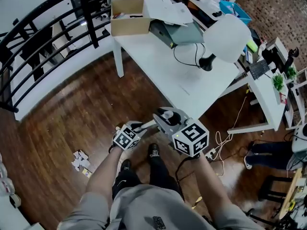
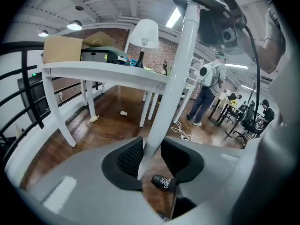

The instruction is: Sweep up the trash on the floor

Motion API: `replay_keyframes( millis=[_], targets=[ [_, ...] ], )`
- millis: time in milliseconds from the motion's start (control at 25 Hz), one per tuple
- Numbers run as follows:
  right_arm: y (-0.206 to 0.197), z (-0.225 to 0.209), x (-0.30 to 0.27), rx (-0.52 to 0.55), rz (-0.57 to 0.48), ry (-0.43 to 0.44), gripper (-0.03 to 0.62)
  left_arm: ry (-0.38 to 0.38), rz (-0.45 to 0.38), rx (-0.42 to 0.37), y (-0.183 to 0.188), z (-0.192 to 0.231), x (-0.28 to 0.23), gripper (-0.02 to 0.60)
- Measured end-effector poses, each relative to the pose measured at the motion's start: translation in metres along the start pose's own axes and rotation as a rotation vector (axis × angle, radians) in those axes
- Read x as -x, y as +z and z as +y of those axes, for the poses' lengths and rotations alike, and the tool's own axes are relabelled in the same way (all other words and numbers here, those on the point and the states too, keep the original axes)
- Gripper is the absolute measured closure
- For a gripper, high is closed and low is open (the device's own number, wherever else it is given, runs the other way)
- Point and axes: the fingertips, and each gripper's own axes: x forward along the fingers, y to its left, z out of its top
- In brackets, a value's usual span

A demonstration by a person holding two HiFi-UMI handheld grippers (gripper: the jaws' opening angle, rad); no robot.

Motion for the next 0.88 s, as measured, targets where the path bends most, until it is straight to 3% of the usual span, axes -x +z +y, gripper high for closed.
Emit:
replay_keyframes(
  millis=[360,520,760,880],
  targets=[
    [-0.015,-0.075,-0.064,0.069,0.093,0.165,0.514,0.151,-0.007,0.164,-0.001,0.070,-0.054,0.457],
    [-0.015,-0.094,-0.081,0.153,0.095,0.165,0.511,0.180,-0.039,0.179,0.006,0.093,-0.070,0.457],
    [-0.013,-0.128,-0.090,0.182,0.083,0.103,0.498,0.197,-0.067,0.200,0.018,0.109,-0.091,0.457],
    [-0.012,-0.141,-0.087,0.157,0.070,0.078,0.402,0.193,-0.055,0.205,0.024,0.114,-0.099,0.457]
  ],
)
